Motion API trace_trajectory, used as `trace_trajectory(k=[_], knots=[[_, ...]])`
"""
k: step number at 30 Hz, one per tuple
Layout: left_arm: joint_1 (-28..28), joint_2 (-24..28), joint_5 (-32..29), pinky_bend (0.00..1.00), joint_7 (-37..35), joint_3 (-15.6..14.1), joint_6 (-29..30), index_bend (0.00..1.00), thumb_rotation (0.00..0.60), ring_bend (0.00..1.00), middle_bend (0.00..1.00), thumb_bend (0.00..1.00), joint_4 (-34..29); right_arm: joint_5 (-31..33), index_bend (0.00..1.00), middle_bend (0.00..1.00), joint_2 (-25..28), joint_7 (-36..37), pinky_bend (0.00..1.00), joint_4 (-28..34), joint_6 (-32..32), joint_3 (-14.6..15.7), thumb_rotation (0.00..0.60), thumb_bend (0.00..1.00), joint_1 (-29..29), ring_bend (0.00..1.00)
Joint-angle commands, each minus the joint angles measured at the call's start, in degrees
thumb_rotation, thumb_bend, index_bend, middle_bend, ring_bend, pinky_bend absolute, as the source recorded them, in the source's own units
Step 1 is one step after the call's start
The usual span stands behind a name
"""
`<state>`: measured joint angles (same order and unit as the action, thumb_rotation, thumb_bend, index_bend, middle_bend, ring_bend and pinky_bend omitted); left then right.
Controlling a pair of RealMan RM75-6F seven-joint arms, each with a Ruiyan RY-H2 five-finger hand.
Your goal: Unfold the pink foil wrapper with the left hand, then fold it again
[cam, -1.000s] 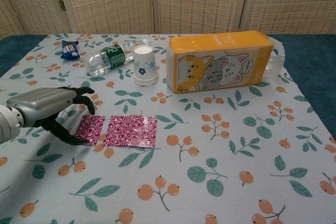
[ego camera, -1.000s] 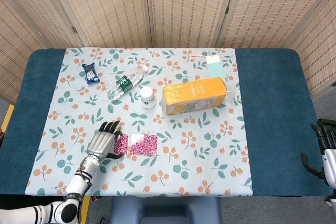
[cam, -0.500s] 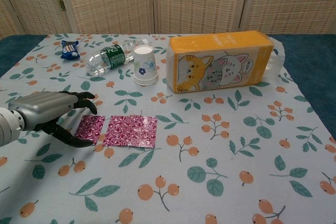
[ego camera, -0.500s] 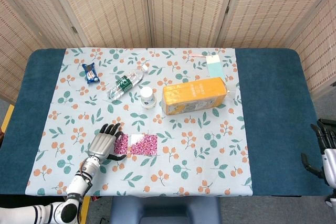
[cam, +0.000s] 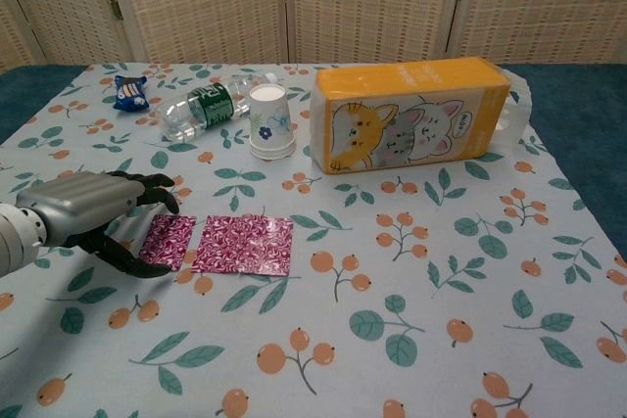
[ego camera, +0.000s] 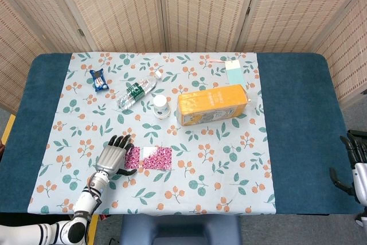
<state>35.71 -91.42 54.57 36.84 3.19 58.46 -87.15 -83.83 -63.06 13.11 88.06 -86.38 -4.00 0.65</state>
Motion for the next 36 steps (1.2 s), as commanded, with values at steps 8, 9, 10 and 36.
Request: trace_trajectory(k=[8,9,10,36], knots=[[0.22,-0.57,-0.06,0.00,0.42,-0.42,0.27,0.20,0.355,0.00,0.00,0.23,1.01,-0.06,0.00,0.05,0.04,-0.07,0.00,0.08,-0.19,0.00,0.600,0.45,0.10,0.00],[0.25,-0.63,-0.06,0.00,0.45,-0.44,0.30,0.20,0.355,0.00,0.00,0.23,1.11,-0.08,0.00,0.05,0.02,-0.08,0.00,0.07,-0.25,-0.01,0.600,0.45,0.12,0.00],[0.27,-0.71,0.06,0.00,0.49,-0.47,0.39,0.20,0.355,0.00,0.00,0.23,1.24,-0.07,0.00,0.05,0.01,-0.10,0.00,0.06,-0.30,-0.02,0.600,0.45,0.15,0.00],[-0.20,-0.62,1.29,0.00,-0.31,-1.46,0.31,0.19,0.411,0.00,0.00,0.24,3.38,-0.09,0.00,0.06,0.08,-1.01,0.00,0.91,-0.53,-0.03,0.600,0.45,0.30,0.00]])
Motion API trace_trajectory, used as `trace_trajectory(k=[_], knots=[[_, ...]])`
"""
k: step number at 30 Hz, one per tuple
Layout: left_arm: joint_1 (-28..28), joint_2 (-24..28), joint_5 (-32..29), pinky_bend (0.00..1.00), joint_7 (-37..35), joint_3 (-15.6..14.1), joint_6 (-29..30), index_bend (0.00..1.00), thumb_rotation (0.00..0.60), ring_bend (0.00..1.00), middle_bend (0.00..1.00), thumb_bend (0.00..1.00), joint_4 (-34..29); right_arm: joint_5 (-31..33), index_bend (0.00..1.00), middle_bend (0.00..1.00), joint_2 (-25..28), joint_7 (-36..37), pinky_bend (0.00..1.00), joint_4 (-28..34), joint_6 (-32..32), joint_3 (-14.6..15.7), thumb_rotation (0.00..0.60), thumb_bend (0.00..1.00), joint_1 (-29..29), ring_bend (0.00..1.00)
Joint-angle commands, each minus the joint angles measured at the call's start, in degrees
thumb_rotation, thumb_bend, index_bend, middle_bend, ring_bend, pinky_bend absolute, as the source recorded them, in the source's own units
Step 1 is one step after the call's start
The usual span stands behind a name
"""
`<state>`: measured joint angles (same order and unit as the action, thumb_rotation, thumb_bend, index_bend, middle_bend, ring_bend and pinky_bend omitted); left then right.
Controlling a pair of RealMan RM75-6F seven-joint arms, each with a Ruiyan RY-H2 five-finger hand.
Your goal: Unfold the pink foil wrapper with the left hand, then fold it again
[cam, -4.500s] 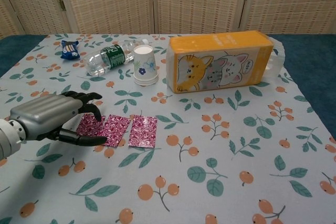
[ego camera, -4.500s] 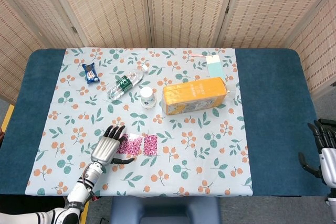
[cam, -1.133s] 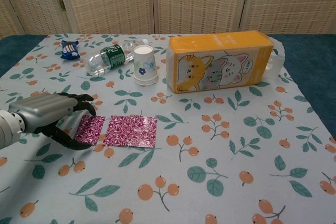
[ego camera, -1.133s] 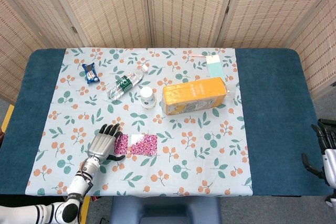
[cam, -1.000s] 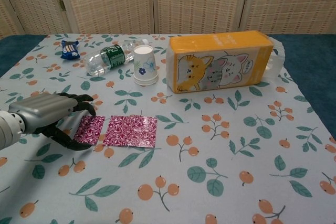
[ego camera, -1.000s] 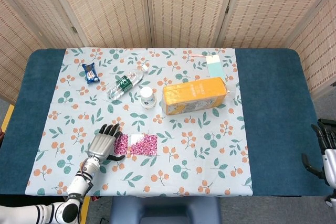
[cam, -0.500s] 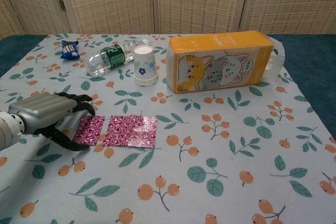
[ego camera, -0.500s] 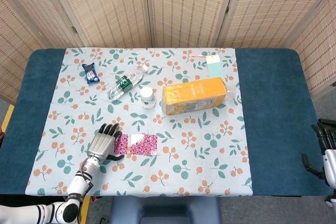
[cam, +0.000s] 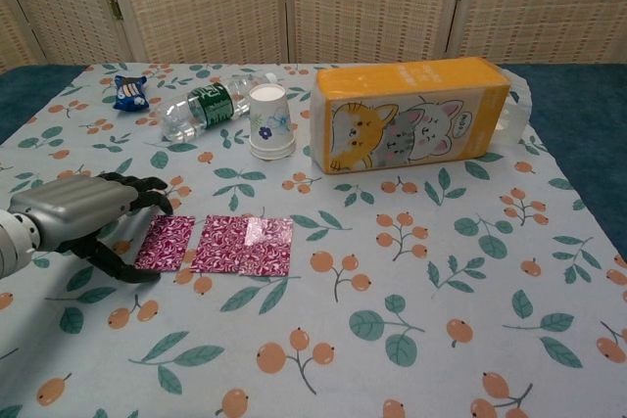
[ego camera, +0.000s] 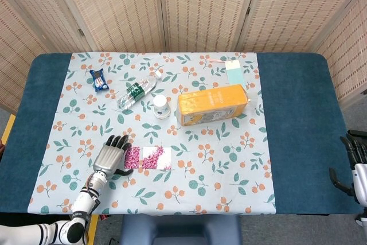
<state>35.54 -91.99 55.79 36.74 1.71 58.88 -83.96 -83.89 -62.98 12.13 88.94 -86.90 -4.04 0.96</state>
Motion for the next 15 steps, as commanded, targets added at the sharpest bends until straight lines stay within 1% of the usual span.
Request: trace_trajectory(k=[1,11,15], knots=[[-0.03,-0.10,0.09,0.00,-0.33,0.05,-0.18,0.20,0.411,0.00,0.00,0.24,0.30,-0.06,0.00,0.06,0.00,-0.06,0.00,0.06,-0.03,0.01,0.600,0.45,0.00,0.00],[-0.13,-0.83,1.60,0.00,-1.56,0.41,0.14,0.27,0.457,0.00,0.00,0.24,1.17,-0.09,0.00,0.06,0.15,-0.16,0.00,0.29,-0.29,0.02,0.600,0.45,0.18,0.00],[-0.11,-0.74,1.94,0.00,-1.76,0.52,0.08,0.30,0.445,0.00,0.00,0.24,1.06,-0.06,0.00,0.06,0.10,-0.16,0.00,0.24,-0.24,-0.04,0.600,0.45,0.13,0.00]])
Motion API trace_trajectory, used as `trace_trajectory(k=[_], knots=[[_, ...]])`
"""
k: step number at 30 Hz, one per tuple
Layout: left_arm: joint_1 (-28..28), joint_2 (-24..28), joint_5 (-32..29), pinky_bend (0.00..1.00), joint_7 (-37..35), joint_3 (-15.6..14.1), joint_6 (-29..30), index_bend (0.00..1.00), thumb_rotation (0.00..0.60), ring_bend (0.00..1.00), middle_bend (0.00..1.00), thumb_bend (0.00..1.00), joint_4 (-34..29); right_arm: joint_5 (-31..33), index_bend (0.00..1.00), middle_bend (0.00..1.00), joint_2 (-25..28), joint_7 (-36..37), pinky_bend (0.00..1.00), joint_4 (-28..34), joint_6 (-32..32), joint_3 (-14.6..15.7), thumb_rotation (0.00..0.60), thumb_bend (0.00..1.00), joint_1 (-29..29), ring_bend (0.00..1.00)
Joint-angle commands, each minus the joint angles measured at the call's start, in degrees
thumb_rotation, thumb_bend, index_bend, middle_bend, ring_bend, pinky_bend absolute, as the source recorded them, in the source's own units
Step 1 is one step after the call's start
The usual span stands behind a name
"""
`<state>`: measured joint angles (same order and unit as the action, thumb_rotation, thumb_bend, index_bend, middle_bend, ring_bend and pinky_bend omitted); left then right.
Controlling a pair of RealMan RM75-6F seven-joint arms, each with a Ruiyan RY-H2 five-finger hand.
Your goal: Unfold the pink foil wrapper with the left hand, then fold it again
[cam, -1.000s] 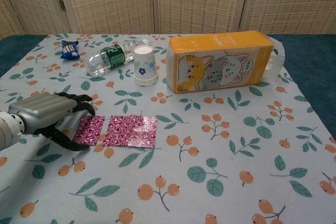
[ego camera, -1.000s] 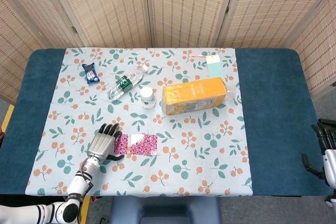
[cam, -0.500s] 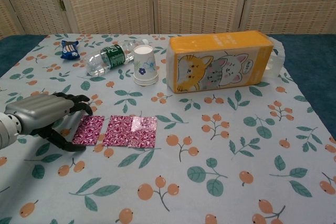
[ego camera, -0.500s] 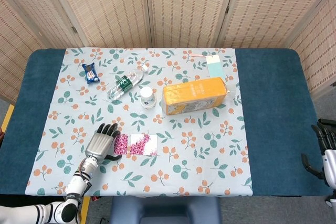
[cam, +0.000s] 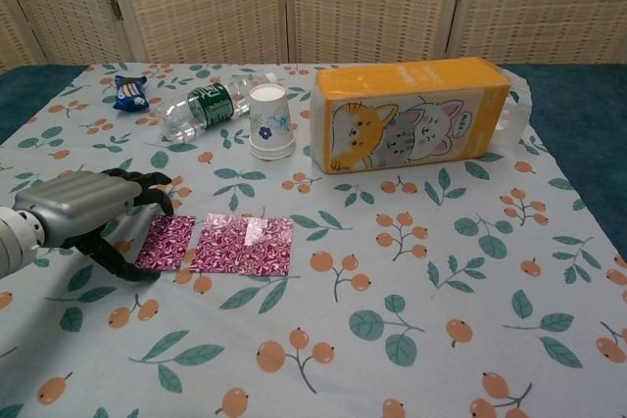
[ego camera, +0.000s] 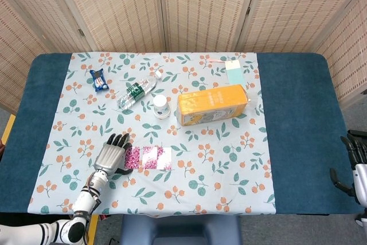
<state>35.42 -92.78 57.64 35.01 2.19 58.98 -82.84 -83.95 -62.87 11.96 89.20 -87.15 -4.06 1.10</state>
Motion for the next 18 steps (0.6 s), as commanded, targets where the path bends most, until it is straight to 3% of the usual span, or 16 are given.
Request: trace_trajectory(k=[1,18], knots=[[0.03,0.11,0.16,0.00,-0.01,0.05,-0.02,0.31,0.448,0.00,0.00,0.24,-0.12,0.00,0.00,0.06,-0.03,0.02,0.00,-0.03,0.03,-0.03,0.600,0.45,-0.03,0.00],[0.36,4.14,2.55,0.00,1.04,1.83,2.91,0.31,0.456,0.00,0.00,0.24,-6.67,-0.11,0.00,0.06,-0.11,0.60,0.00,-0.46,-0.18,-0.12,0.600,0.45,0.02,0.00]])
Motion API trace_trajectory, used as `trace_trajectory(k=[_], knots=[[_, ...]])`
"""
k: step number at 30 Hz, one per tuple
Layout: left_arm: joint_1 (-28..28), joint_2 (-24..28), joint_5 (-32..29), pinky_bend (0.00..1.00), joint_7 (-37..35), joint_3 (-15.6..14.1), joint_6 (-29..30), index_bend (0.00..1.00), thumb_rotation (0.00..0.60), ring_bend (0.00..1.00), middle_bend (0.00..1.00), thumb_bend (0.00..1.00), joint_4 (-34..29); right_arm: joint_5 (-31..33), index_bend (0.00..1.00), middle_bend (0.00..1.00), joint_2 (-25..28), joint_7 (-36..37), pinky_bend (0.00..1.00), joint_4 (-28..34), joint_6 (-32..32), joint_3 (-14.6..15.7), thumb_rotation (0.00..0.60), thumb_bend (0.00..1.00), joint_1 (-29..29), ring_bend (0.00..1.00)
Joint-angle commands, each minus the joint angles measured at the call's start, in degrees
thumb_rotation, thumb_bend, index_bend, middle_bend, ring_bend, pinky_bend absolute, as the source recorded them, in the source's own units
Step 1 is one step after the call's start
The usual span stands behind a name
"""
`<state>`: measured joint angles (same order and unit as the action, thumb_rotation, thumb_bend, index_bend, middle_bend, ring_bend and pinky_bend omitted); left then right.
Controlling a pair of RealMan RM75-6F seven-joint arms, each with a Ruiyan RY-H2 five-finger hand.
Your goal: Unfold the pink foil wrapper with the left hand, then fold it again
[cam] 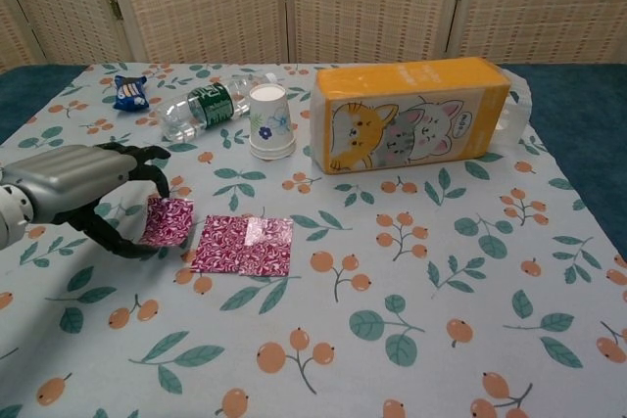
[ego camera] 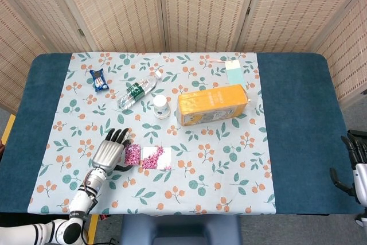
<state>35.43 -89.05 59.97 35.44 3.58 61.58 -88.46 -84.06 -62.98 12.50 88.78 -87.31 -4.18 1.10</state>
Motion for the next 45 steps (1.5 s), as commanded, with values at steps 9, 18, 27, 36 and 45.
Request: trace_trajectory(k=[9,18,27,36,45], knots=[[3.36,-1.55,-1.21,0.00,5.13,1.82,-0.68,0.30,0.459,0.00,0.00,0.24,-5.50,0.35,0.00,0.06,-0.14,0.65,0.00,-0.73,0.38,0.10,0.600,0.45,0.10,0.00],[7.23,-6.98,-5.51,0.00,12.50,2.71,-0.76,0.30,0.458,0.00,0.00,0.24,-5.87,0.74,0.00,0.06,-0.29,1.31,0.00,-1.37,0.80,-0.02,0.600,0.45,0.03,0.00],[9.92,-11.25,-11.50,0.00,17.93,3.48,0.61,0.29,0.459,0.00,0.00,0.24,-4.00,0.85,0.00,0.06,-0.30,1.70,0.00,-1.62,0.70,-0.02,0.600,0.45,0.22,0.00],[10.82,-12.15,-13.58,0.00,18.83,3.29,1.73,0.27,0.461,0.00,0.00,0.24,-2.45,0.92,0.00,0.06,-0.32,1.80,0.00,-1.61,0.65,-0.10,0.600,0.45,0.29,0.00],[11.26,-11.90,-14.30,0.00,18.08,2.69,1.36,0.27,0.458,0.00,0.00,0.24,-1.70,0.88,0.00,0.06,-0.41,1.75,0.00,-1.53,0.51,-0.08,0.600,0.45,0.42,0.00]])
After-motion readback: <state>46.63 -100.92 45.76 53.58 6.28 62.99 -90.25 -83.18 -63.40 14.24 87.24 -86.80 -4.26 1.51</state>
